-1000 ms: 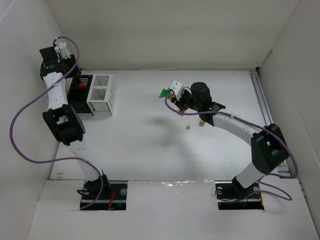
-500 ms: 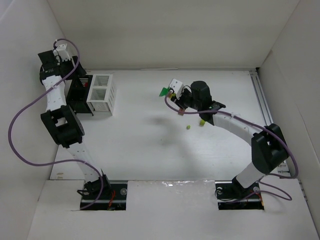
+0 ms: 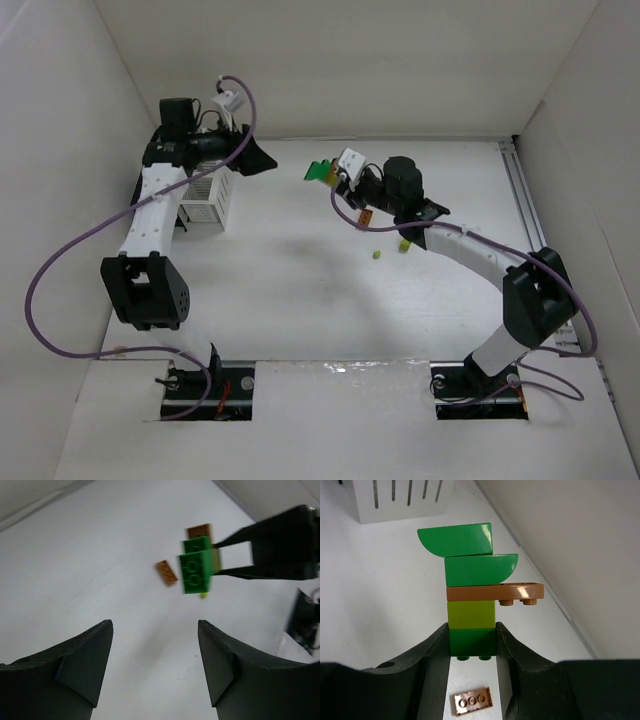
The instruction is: Sort the legos into containers by color
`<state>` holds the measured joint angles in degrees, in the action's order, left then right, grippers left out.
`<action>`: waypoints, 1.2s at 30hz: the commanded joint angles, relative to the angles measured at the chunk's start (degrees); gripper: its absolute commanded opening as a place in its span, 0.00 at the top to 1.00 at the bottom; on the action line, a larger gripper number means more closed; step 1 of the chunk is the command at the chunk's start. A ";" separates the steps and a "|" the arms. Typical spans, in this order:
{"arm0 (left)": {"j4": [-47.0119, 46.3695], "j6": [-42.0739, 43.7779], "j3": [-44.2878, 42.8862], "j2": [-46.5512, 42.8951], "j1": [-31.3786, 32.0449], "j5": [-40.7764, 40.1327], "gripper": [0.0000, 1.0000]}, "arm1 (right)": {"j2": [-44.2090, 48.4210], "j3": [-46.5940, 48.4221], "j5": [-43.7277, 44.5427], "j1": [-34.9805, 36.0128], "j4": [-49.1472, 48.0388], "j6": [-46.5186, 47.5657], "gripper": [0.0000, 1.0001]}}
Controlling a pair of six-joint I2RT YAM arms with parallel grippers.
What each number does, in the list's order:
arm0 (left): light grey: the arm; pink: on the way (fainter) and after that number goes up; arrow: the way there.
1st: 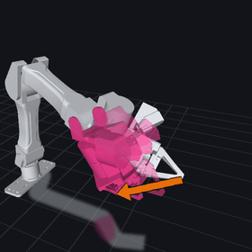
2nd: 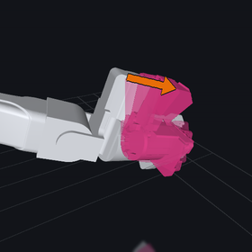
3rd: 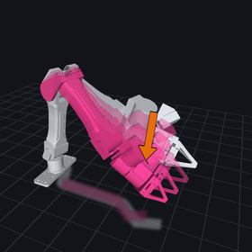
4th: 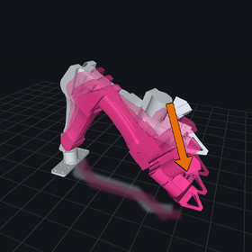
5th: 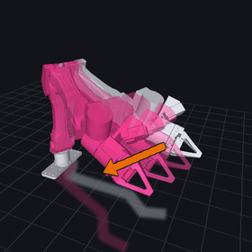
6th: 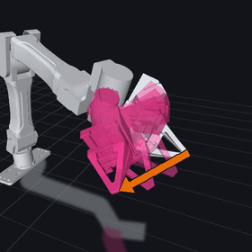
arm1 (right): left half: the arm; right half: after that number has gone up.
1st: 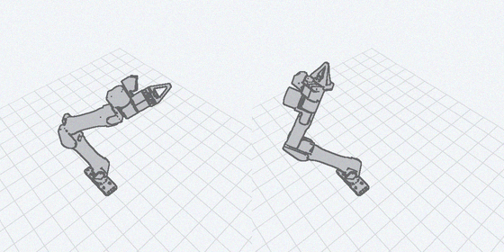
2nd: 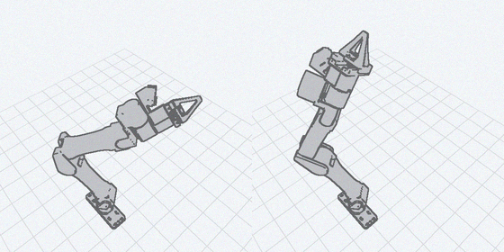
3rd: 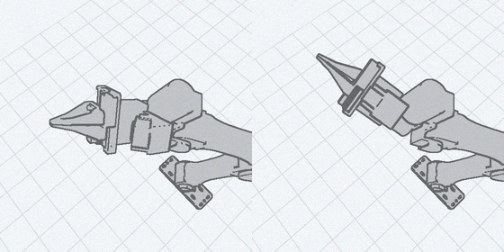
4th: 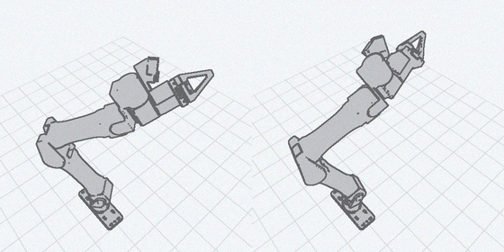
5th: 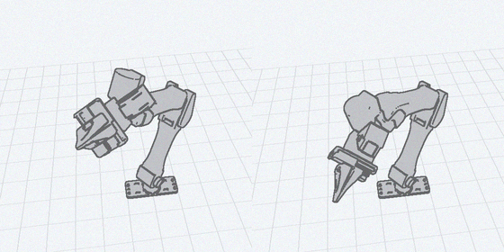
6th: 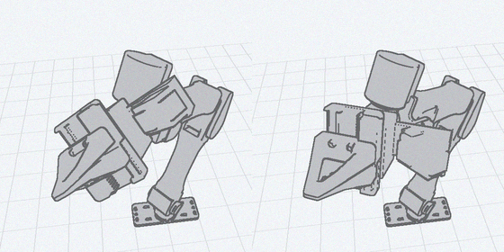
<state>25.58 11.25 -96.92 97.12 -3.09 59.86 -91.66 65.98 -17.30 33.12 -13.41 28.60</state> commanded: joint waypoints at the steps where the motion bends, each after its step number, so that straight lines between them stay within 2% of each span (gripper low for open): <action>1: -3.24 -3.65 2.97 -3.08 2.55 6.57 0.35 | -0.45 3.99 -2.12 1.50 -7.94 -1.27 1.00; 6: -12.04 -13.87 5.52 -1.85 3.80 10.62 0.34 | -0.45 3.99 -1.51 3.17 -10.50 -0.22 1.00; 15: -13.36 -14.93 2.97 1.49 6.43 16.07 0.32 | 0.08 3.46 -1.51 4.93 -11.11 0.32 1.00; 17: -13.37 -14.94 2.97 2.11 6.43 16.78 0.29 | 0.08 3.46 -1.51 5.64 -11.11 0.32 1.00; 25: -13.89 -14.94 2.97 2.72 7.48 18.10 0.28 | 0.08 3.99 -1.51 5.64 -10.58 0.32 1.00; 27: -13.89 -14.41 3.49 2.72 7.49 18.10 0.33 | 0.08 3.99 -1.51 6.16 -10.58 0.32 1.00; 29: -13.89 -14.41 3.50 2.20 7.49 18.10 0.45 | 0.08 3.99 -1.51 6.16 -10.58 0.32 1.00; 31: -13.89 -13.88 4.11 2.20 7.49 17.40 0.51 | 0.08 3.99 -0.89 6.16 -10.58 0.32 1.00; 36: -13.02 -13.36 4.11 2.20 7.49 16.26 0.51 | -0.45 4.51 0.33 6.69 -10.58 0.32 1.00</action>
<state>13.47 -3.46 -91.77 100.71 4.14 75.37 -92.09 67.46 -17.26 38.59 -20.12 28.69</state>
